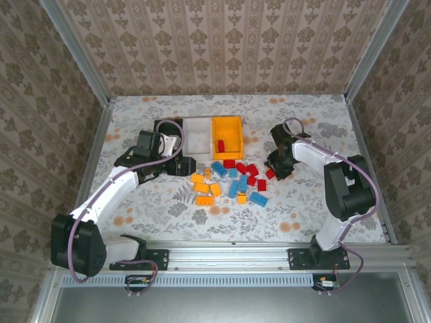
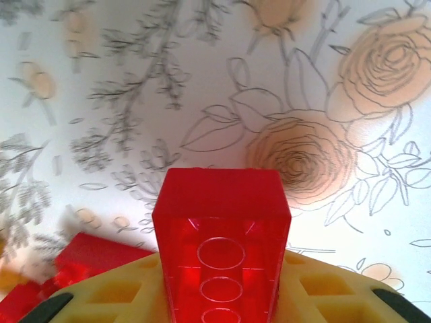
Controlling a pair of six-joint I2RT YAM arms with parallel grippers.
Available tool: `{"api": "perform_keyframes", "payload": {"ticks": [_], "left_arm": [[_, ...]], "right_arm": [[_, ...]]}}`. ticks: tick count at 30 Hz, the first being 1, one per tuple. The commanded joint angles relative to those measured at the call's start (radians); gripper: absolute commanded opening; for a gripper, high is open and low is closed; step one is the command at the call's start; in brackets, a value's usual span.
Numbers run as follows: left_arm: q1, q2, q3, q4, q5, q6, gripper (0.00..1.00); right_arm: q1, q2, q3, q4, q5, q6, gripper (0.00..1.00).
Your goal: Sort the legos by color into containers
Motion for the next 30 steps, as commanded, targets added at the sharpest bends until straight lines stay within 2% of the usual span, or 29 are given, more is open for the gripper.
{"api": "perform_keyframes", "payload": {"ticks": [1, 4, 9, 11, 14, 20, 30], "left_arm": [[0.014, 0.001, -0.010, 0.013, 0.030, -0.013, 1.00], [0.018, 0.003, -0.013, 0.021, 0.041, -0.019, 1.00], [0.017, 0.001, -0.015, 0.021, 0.046, -0.022, 1.00], [0.019, -0.001, -0.015, 0.021, 0.044, -0.020, 1.00], [0.019, -0.001, -0.015, 0.021, 0.042, -0.021, 1.00], [0.020, 0.002, -0.015, 0.015, 0.042, -0.019, 1.00], [0.020, 0.003, -0.016, 0.006, 0.028, -0.014, 1.00]], "right_arm": [[-0.004, -0.058, 0.007, 0.045, 0.005, -0.089, 0.39], [-0.002, -0.080, 0.016, 0.116, -0.049, -0.164, 0.39], [0.023, -0.060, 0.053, 0.312, -0.246, -0.271, 0.39], [0.050, -0.014, 0.120, 0.328, -0.319, -0.324, 0.39], [0.113, 0.075, 0.281, 0.247, -0.359, -0.447, 0.39], [0.196, 0.247, 0.571, 0.022, -0.269, -0.662, 0.39], [0.207, 0.473, 0.850, -0.145, -0.160, -0.801, 0.41]]}}
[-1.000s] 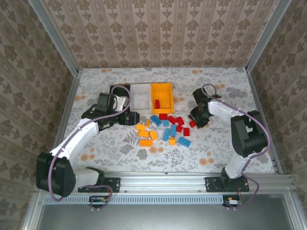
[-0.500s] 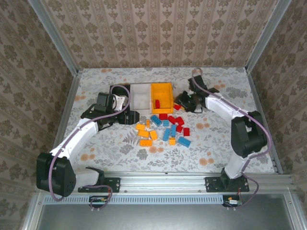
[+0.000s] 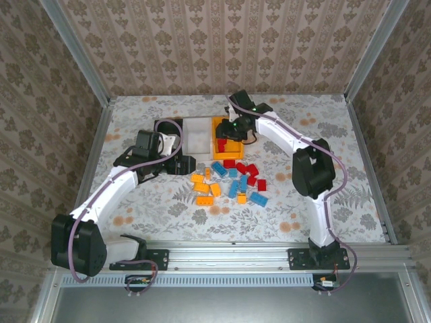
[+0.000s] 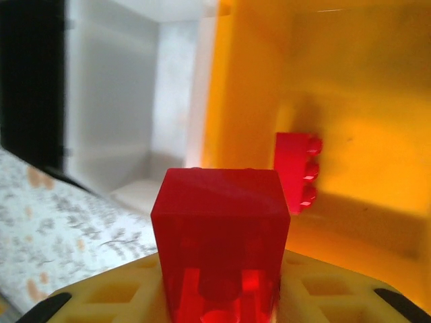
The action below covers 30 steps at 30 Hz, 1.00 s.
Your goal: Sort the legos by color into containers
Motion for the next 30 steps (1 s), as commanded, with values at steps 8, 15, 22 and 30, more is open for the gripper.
{"api": "perform_keyframes", "payload": {"ticks": [8, 15, 22, 30], "left_arm": [[0.010, 0.014, -0.015, -0.007, 0.009, -0.007, 1.00], [0.010, 0.012, -0.016, -0.009, 0.011, -0.007, 1.00], [0.009, 0.012, -0.019, -0.003, 0.015, -0.010, 1.00], [0.000, 0.009, -0.022, 0.001, 0.018, -0.010, 1.00]], "right_arm": [[-0.003, 0.134, 0.162, -0.180, 0.085, -0.094, 0.49], [-0.003, 0.081, 0.135, -0.169, 0.087, -0.082, 0.52], [-0.003, -0.145, -0.053, -0.120, 0.107, -0.081, 0.54], [-0.004, -0.410, -0.364, -0.181, 0.229, -0.112, 0.58]]}}
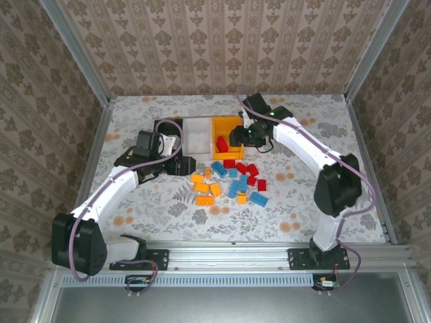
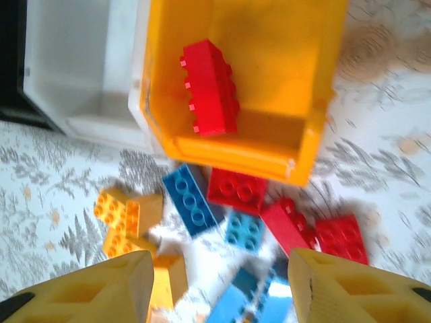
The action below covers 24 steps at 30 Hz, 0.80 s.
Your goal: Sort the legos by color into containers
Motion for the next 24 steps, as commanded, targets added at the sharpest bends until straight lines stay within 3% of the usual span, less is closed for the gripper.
{"api": "perform_keyframes", "payload": {"ticks": [1, 13, 24], "left_arm": [[-0.002, 0.002, -0.017, 0.001, 0.018, -0.011, 1.00], [-0.018, 0.007, -0.019, -0.003, 0.006, -0.006, 1.00], [-0.026, 0.007, -0.014, -0.017, -0.006, 0.001, 1.00]], "right_arm": [[-0.005, -0.082, -0.125, -0.066, 0.085, -0.031, 0.58], [0.004, -0.184, -0.451, -0.028, 0.102, 0.009, 0.61], [0.005, -0.070, -0.475, 0.024, 0.119, 0.027, 0.59]]}}
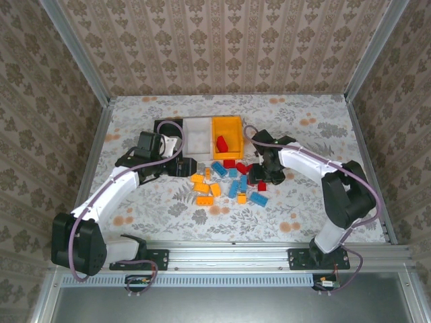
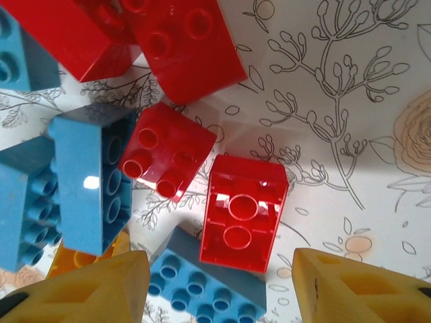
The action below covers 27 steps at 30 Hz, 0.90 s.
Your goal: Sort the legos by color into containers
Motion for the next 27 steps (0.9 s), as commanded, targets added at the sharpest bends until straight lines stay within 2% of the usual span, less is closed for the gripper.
{"api": "perform_keyframes", "payload": {"ticks": [1, 11, 23, 27], "left_arm": [[-0.011, 0.007, -0.007, -0.016, -0.005, 0.002, 1.00], [-0.011, 0.007, -0.007, -0.016, -0.008, 0.002, 1.00], [-0.013, 0.007, -0.008, -0.018, -0.009, 0.002, 1.00], [-0.013, 0.007, -0.009, -0.016, -0.009, 0.002, 1.00]], "right_arm": [[0.004, 0.035, -0.011, 0.019, 0.030, 0.017, 0.59], [0.004, 0.091, -0.008, 0.022, 0.081, 0.025, 0.56], [-0.007, 0.139, -0.017, 0.041, 0.100, 0.029, 0.48], [-0.010, 0.146, -0.020, 0.045, 0.101, 0.029, 0.43]]}}
